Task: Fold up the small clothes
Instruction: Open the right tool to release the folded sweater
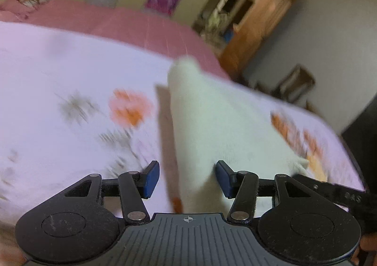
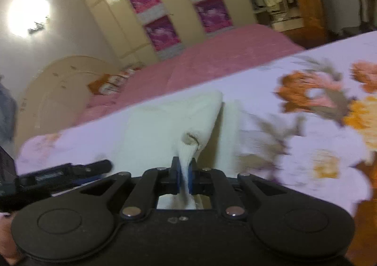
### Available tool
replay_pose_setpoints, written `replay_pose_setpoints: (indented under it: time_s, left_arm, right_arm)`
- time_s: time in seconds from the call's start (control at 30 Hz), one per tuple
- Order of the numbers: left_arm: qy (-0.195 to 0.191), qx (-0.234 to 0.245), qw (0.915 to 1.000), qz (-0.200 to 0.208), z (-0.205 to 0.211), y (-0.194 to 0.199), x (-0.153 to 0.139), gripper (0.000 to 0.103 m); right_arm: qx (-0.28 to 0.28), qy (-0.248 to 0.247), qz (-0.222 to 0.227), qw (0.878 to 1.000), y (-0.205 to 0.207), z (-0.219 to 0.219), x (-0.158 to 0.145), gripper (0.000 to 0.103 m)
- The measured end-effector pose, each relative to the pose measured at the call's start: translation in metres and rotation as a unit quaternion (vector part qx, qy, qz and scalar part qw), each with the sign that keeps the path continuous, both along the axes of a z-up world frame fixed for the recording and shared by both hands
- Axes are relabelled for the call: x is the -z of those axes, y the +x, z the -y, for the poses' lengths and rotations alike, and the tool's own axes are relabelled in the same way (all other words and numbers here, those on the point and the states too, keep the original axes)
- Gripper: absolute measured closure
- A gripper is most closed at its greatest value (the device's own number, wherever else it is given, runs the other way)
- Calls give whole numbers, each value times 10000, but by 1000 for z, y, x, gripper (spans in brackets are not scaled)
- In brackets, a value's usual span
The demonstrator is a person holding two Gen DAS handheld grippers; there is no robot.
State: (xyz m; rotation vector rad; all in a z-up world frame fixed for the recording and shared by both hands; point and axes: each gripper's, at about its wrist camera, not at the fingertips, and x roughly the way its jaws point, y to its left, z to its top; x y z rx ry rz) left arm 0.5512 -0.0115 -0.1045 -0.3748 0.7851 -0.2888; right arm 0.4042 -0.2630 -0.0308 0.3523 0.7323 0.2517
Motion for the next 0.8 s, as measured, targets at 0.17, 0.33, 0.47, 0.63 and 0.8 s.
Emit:
replay_pose_setpoints:
  time_s: [0.17, 0.33, 0.47, 0.63, 0.8]
  left_arm:
    - [-73, -158, 9998, 80, -4, -2, -5, 51]
    - [321, -102, 9993, 154, -9, 0, -7, 50]
    - [385, -98, 9986, 349, -17, 0, -21, 47]
    - [487, -60, 9950, 866, -8, 24, -44, 47]
    - [771, -106, 9945, 704, 12, 67, -42, 47]
  right_arm:
    - [-6, 343, -193, 9992, 3, 8, 20, 96]
    - [-205, 421, -110, 9988, 6, 2, 16, 96]
    - [-181, 278, -245, 9991, 11, 2, 19, 93]
    - [146, -184, 523, 9984, 13, 5, -10, 87]
    - [-201, -786, 675, 9944, 53, -24, -9, 88]
